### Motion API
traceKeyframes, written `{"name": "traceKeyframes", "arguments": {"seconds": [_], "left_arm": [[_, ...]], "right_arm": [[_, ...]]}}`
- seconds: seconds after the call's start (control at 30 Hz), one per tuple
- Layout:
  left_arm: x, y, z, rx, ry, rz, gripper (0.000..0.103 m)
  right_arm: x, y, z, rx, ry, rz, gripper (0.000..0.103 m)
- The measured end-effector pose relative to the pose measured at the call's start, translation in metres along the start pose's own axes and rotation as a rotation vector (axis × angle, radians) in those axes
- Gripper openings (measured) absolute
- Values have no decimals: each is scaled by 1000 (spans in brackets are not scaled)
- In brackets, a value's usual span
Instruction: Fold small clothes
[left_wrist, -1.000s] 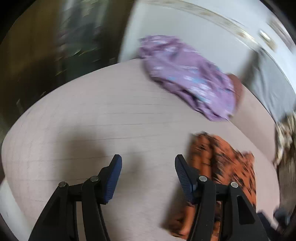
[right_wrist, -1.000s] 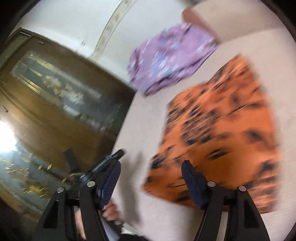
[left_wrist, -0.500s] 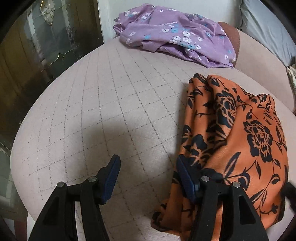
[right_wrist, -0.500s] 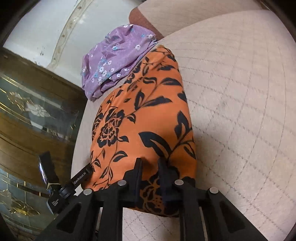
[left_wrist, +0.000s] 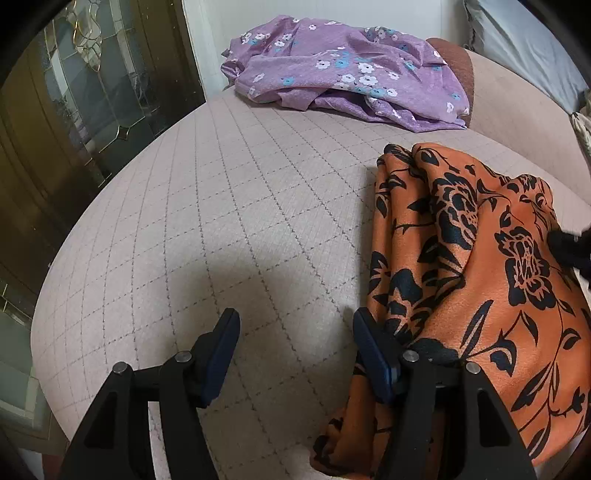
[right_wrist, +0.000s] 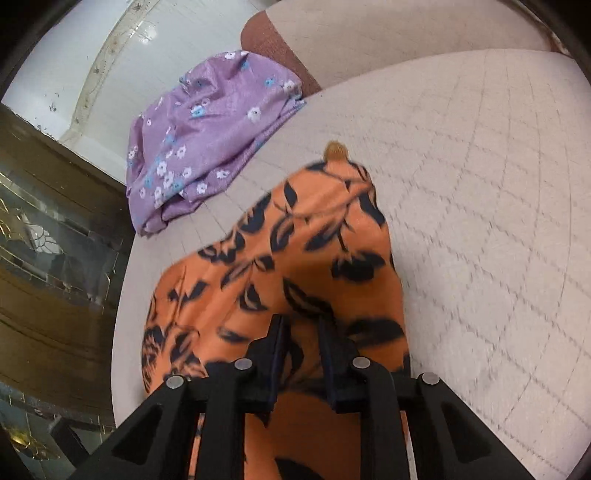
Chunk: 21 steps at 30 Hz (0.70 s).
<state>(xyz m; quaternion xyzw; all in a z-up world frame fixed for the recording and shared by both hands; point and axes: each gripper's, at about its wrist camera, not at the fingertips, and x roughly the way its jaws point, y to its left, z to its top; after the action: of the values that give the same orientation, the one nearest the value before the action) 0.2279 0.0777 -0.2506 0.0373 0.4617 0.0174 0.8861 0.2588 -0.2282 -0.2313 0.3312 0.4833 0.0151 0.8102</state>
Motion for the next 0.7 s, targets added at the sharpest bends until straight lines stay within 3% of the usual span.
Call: {"name": "traceKeyframes", "arguments": {"seconds": [0.17,0.37,0.43,0.57,0.7], "left_arm": [[1,2,0,-1,-1,-8,66],[2,2,-2,9,-17,-5,68],[4,4,-2,2,-16,-6,70],[5,4,-1,-1,-16,-6,72],[5,4,1,0,-13,-1,72]], "right_arm": [[6,28,14,-37,-16,54,24],[44,69,1,-97,36,129,24],[61,76,-3,-124,55,89,25],[73,90,-5,-233,-19,23,24],[68,88,-4,-222,-18,24,23]]}}
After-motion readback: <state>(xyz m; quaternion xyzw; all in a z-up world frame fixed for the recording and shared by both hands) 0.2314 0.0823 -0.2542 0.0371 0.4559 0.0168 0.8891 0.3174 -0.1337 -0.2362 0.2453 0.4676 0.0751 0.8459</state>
